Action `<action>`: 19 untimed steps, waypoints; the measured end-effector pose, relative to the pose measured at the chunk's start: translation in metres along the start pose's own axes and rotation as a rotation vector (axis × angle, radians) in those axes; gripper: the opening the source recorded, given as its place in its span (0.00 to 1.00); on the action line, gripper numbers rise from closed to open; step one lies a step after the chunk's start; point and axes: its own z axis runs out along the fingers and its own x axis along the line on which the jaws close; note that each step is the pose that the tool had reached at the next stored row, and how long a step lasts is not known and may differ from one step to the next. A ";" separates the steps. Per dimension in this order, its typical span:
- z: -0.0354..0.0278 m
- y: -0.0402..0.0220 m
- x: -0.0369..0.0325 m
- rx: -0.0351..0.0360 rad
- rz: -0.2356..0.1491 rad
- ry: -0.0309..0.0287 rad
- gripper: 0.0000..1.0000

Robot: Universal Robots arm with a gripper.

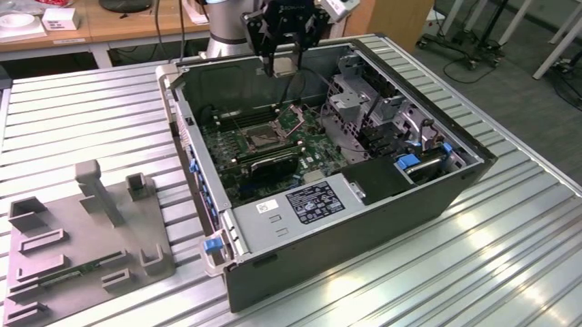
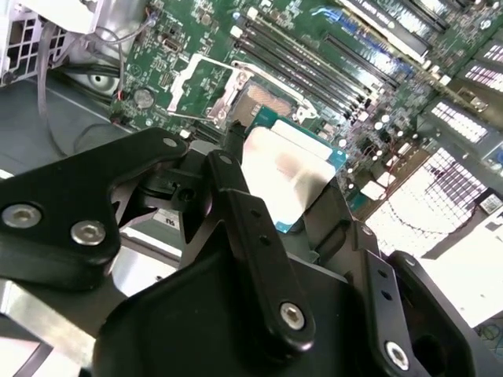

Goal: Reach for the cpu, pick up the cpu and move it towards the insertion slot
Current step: 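Pick up the cpu and move it towards the insertion slot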

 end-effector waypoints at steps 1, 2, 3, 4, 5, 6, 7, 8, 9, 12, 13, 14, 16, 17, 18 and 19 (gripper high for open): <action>0.0000 0.0003 -0.0001 0.0000 0.000 0.0000 0.55; 0.0000 0.0003 -0.0001 0.0000 0.000 0.0000 0.55; 0.0000 0.0003 -0.0004 -0.0001 0.000 0.0000 0.55; 0.0001 0.0003 -0.0007 -0.0001 0.000 0.0000 0.55; 0.0001 0.0004 -0.0011 0.0000 0.000 0.0000 0.55; 0.0001 0.0004 -0.0015 0.0000 0.000 0.0000 0.55; 0.0001 0.0004 -0.0019 -0.0001 0.000 0.0000 0.55; 0.0001 0.0004 -0.0022 -0.0001 0.000 0.0000 0.55; 0.0001 0.0004 -0.0024 0.0000 0.000 0.0000 0.55; 0.0005 0.0033 -0.0024 0.0000 0.000 0.0000 0.55; 0.0008 0.0054 -0.0025 -0.0001 0.000 -0.0001 0.55; 0.0009 0.0075 -0.0025 0.0000 0.000 0.0000 0.55; 0.0016 0.0115 -0.0027 -0.0001 0.000 -0.0001 0.55; 0.0021 0.0137 -0.0028 -0.0001 0.000 -0.0001 0.55; 0.0026 0.0164 -0.0029 0.0000 0.000 0.0000 0.55; 0.0032 0.0194 -0.0030 0.0000 0.000 0.0000 0.55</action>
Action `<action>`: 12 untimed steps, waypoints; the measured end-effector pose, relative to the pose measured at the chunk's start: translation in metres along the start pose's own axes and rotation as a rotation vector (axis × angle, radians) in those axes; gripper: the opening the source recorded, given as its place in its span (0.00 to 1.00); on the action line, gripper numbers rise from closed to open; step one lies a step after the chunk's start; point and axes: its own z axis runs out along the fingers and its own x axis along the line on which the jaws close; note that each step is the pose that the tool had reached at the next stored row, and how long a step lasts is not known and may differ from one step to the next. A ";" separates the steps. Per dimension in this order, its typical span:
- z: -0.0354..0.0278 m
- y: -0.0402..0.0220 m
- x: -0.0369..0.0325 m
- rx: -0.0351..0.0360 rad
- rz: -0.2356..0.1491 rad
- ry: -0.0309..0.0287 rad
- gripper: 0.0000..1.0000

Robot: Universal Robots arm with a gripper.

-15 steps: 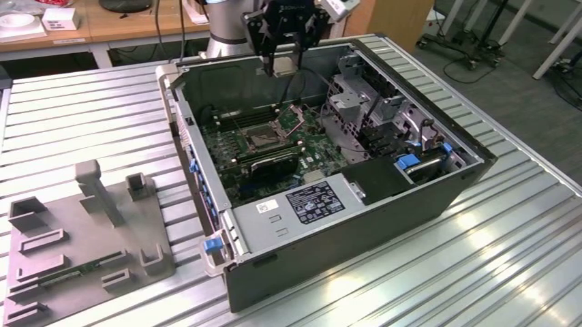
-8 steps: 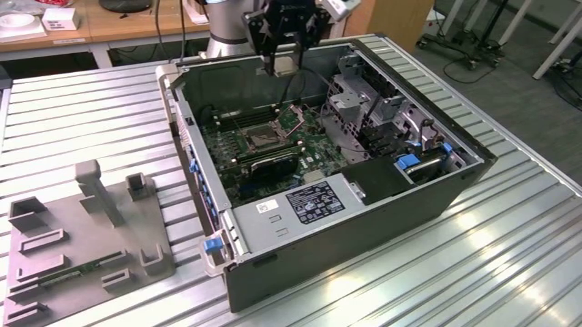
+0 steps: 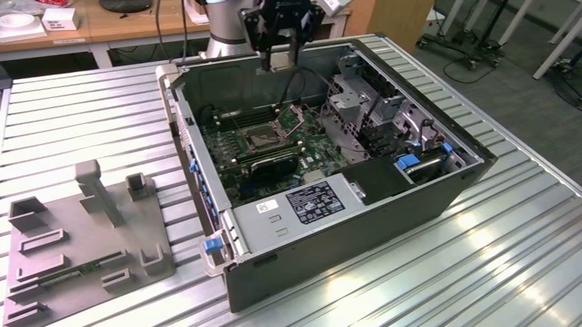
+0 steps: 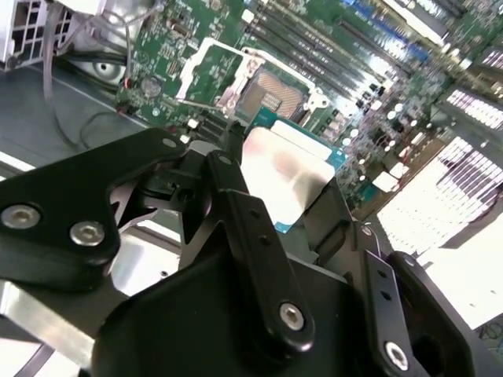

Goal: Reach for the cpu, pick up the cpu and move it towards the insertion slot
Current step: 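Pick up the cpu and move it towards the insertion slot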

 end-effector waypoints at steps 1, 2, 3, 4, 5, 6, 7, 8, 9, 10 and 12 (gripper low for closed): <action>0.0007 0.0027 0.0000 0.0000 0.000 0.0000 0.55; 0.0014 0.0055 -0.0001 -0.0002 0.000 -0.0001 0.55; 0.0019 0.0085 -0.0001 -0.0001 0.000 -0.0001 0.55; 0.0024 0.0111 0.0001 -0.0001 0.000 0.0000 0.55; 0.0028 0.0127 0.0006 -0.0006 0.000 0.0001 0.55; 0.0034 0.0139 0.0015 -0.0019 0.000 0.0000 0.55; 0.0040 0.0150 0.0027 -0.0031 0.000 -0.0001 0.55; 0.0046 0.0167 0.0035 -0.0042 0.000 -0.0001 0.55; 0.0051 0.0187 0.0039 -0.0049 0.000 -0.0001 0.55; 0.0058 0.0208 0.0041 -0.0055 0.000 -0.0002 0.55; 0.0069 0.0239 0.0061 -0.0057 0.000 -0.0001 0.55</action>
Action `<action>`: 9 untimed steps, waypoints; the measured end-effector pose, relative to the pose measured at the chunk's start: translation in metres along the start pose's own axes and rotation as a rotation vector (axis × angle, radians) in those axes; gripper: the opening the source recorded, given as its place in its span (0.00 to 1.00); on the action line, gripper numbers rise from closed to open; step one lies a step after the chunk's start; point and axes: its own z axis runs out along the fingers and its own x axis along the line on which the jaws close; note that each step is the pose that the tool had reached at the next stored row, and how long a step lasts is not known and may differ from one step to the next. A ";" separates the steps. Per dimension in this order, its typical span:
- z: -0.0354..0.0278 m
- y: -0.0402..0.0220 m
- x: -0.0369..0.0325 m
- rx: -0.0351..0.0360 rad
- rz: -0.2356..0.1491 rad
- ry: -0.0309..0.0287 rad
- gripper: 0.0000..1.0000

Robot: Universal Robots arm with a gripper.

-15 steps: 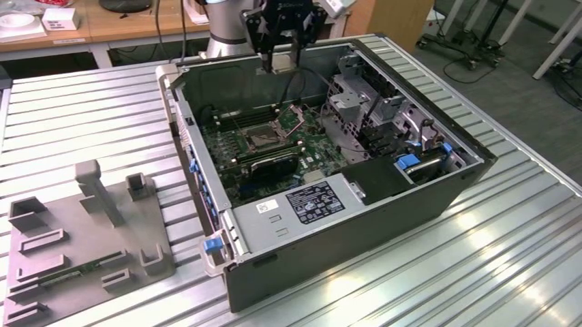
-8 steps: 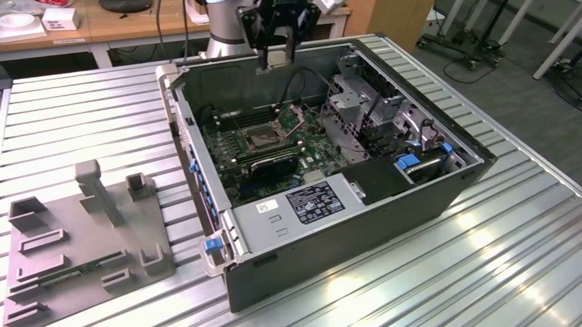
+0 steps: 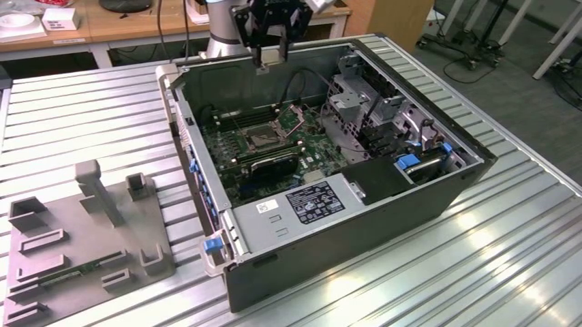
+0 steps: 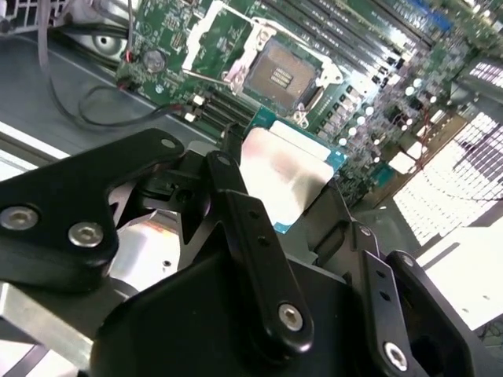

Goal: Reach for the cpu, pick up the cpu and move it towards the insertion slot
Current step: 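Pick up the cpu and move it towards the insertion slot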

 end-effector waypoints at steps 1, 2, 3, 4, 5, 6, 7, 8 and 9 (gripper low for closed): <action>0.0006 0.0004 0.0014 -0.0001 0.001 -0.0002 0.55; 0.0013 0.0006 0.0024 0.0000 0.004 -0.0003 0.55; 0.0019 0.0006 0.0030 0.0001 0.009 -0.0005 0.55; 0.0024 0.0006 0.0035 0.0003 0.016 -0.0009 0.55; 0.0029 0.0006 0.0036 0.0006 0.026 -0.0015 0.55; 0.0034 0.0006 0.0037 0.0010 0.038 -0.0021 0.55; 0.0038 0.0006 0.0042 0.0012 0.047 -0.0027 0.55; 0.0041 0.0007 0.0051 0.0012 0.051 -0.0029 0.55; 0.0045 0.0011 0.0063 0.0012 0.054 -0.0032 0.55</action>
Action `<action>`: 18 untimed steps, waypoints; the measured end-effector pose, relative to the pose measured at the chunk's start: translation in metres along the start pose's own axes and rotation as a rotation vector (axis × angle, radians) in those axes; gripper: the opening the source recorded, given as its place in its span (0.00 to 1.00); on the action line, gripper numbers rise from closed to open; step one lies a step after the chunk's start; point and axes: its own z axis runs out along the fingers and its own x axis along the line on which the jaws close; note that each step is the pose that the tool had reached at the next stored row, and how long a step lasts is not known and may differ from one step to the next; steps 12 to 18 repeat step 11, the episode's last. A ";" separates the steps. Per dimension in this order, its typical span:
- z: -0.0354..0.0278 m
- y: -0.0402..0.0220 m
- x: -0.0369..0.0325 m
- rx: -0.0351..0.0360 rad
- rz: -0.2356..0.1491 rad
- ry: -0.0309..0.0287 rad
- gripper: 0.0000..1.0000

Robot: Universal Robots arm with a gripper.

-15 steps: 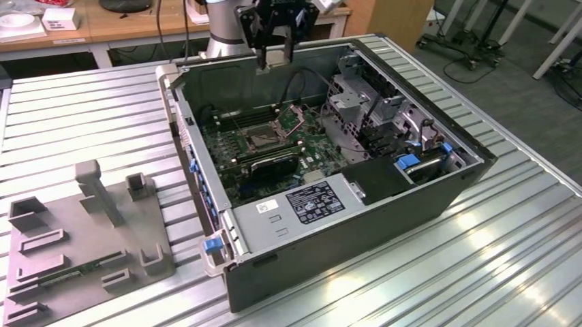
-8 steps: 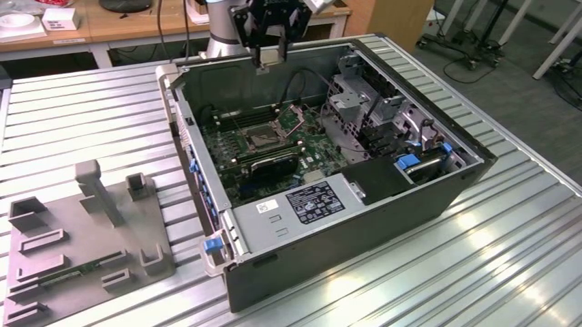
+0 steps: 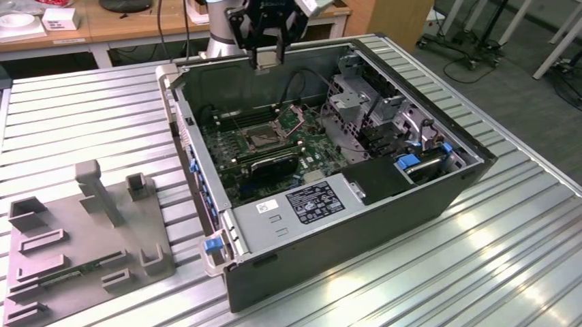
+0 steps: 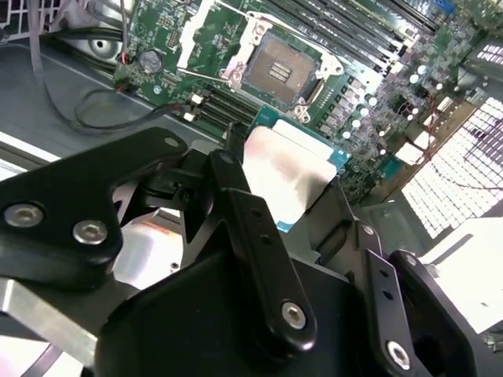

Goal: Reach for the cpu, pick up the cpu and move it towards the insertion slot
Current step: 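Pick up the cpu and move it towards the insertion slot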

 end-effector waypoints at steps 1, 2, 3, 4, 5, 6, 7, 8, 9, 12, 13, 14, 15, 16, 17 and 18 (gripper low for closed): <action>0.0003 0.0005 0.0007 0.0000 0.002 -0.0001 0.55; 0.0007 0.0019 0.0009 0.0001 0.003 -0.0001 0.55; 0.0009 0.0037 0.0010 0.0000 0.003 -0.0001 0.55; 0.0016 0.0120 0.0013 -0.0001 0.003 -0.0001 0.55; 0.0017 0.0126 0.0013 -0.0002 0.003 -0.0002 0.55; 0.0016 0.0127 0.0013 -0.0001 0.003 -0.0001 0.55; 0.0017 0.0128 0.0013 -0.0002 0.003 -0.0001 0.55; 0.0018 0.0143 0.0014 -0.0002 0.003 -0.0001 0.55; 0.0018 0.0160 0.0014 -0.0001 0.003 -0.0001 0.55; 0.0019 0.0162 0.0014 -0.0001 0.003 -0.0001 0.55; 0.0019 0.0162 0.0014 -0.0001 0.003 -0.0001 0.55; 0.0019 0.0162 0.0014 -0.0001 0.003 -0.0001 0.55; 0.0019 0.0162 0.0014 -0.0001 0.003 -0.0001 0.55; 0.0019 0.0162 0.0014 -0.0001 0.003 -0.0001 0.55; 0.0019 0.0162 0.0014 -0.0001 0.003 -0.0001 0.55; 0.0019 0.0162 0.0014 -0.0001 0.003 -0.0001 0.55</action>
